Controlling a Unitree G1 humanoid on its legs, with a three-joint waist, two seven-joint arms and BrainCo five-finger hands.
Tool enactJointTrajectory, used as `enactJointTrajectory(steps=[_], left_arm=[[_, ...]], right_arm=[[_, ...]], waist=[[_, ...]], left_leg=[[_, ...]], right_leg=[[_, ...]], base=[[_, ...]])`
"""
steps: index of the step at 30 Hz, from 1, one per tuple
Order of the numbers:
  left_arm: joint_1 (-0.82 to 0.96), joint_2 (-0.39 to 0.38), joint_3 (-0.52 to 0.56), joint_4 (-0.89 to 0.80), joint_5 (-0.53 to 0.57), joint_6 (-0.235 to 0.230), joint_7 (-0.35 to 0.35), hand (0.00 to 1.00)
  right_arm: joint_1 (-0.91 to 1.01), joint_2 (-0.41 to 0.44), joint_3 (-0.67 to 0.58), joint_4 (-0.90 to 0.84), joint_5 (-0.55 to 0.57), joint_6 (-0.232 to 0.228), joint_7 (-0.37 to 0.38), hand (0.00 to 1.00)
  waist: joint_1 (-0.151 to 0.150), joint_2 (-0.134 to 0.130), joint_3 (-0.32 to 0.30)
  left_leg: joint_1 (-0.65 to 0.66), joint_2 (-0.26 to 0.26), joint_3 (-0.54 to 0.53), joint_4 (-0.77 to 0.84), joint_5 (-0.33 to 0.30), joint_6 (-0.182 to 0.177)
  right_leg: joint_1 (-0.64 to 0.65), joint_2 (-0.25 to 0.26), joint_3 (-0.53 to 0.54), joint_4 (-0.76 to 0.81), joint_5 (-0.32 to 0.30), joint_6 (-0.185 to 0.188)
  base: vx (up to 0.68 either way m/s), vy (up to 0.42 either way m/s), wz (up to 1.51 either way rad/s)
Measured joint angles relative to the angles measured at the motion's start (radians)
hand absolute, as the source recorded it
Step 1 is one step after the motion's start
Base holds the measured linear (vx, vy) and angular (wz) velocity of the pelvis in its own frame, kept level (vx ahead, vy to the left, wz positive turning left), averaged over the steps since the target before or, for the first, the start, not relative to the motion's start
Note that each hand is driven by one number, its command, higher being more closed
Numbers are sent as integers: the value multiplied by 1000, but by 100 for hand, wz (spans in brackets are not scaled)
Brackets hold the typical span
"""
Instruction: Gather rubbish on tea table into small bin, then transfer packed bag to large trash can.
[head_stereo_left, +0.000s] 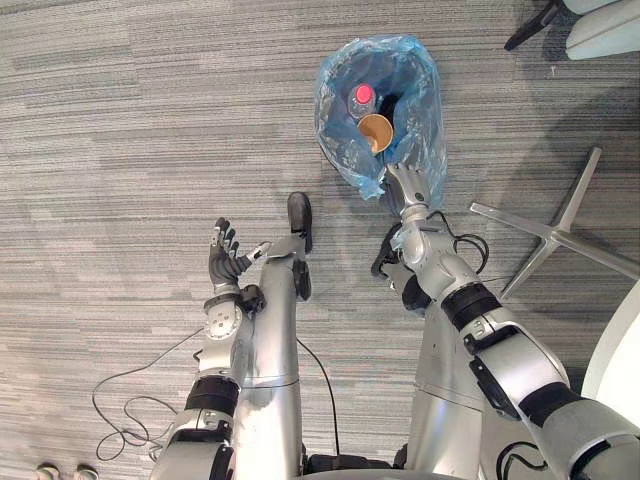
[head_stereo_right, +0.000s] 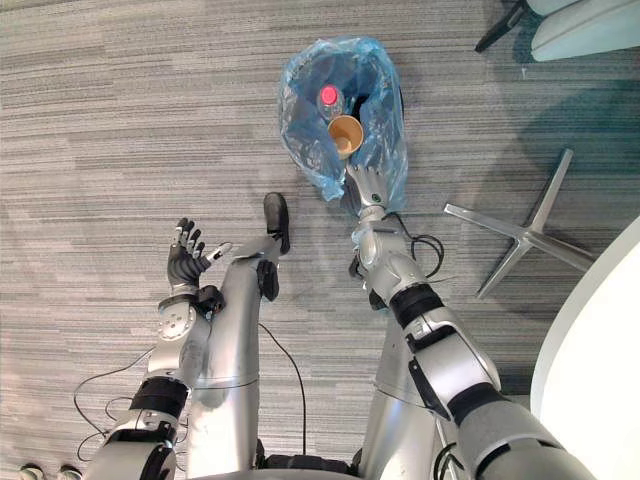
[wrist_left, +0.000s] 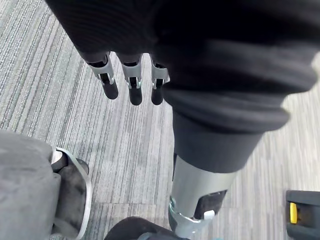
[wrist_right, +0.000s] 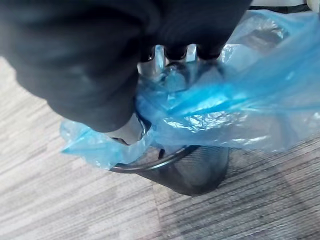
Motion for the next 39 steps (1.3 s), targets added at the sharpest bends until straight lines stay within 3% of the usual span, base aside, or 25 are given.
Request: enactJointTrajectory(steps=[10, 18, 20, 22, 26, 30, 39], left_arm=[[18, -29, -1, 0, 35, 35, -1, 0], [108, -14, -46, -1, 92, 55, -6, 0], [161, -12, -51, 0, 104, 56, -8, 0], [209, -13, -54, 0, 106, 57, -23, 0], [268, 2, -82, -1, 109, 61, -25, 0], [318, 35, -126, 25, 137, 61, -37, 0], [382, 73, -160, -13, 176, 60, -70, 0]], right_arm=[[177, 43, -64, -298, 159, -35, -23, 100], [368, 82, -31, -489, 246, -80, -13, 100], [432, 96, 4, -535, 269, -96, 9, 100], [477, 99, 28, -575, 279, -107, 29, 100], [547, 113, 36, -629, 309, -142, 54, 100], [602, 103, 47, -608, 325, -176, 100, 100], [633, 33, 35, -599, 405, -181, 216, 100]], waist=[[-1, 0, 0], [-6, -5, -4], [-11, -28, -25], [-27, -31, -56], [-23, -43, -92], [-28, -44, -185], [-34, -43, -265]], left_leg=[[119, 7, 2, -18, -8, 0], [372, 12, 16, -107, -8, 0], [467, 15, 35, -158, -8, 0], [536, 16, 41, -196, -8, 0], [686, 11, 66, -276, -2, 1], [820, -7, 83, -430, 27, -10], [1071, -31, 113, -701, 115, -12]], right_leg=[[124, 10, -4, -27, -1, 2], [384, 27, -23, -131, 0, 7], [478, 31, -29, -184, 4, 14], [558, 35, -45, -236, 10, 25], [700, 46, -29, -330, 27, 50], [821, 69, -21, -489, 80, 58], [1054, 114, -12, -769, 184, 68]], base=[[-44, 6, -1], [0, 0, 0], [59, -27, 6], [99, -12, 12], [116, 16, -6], [149, 28, -10], [150, 26, -8]])
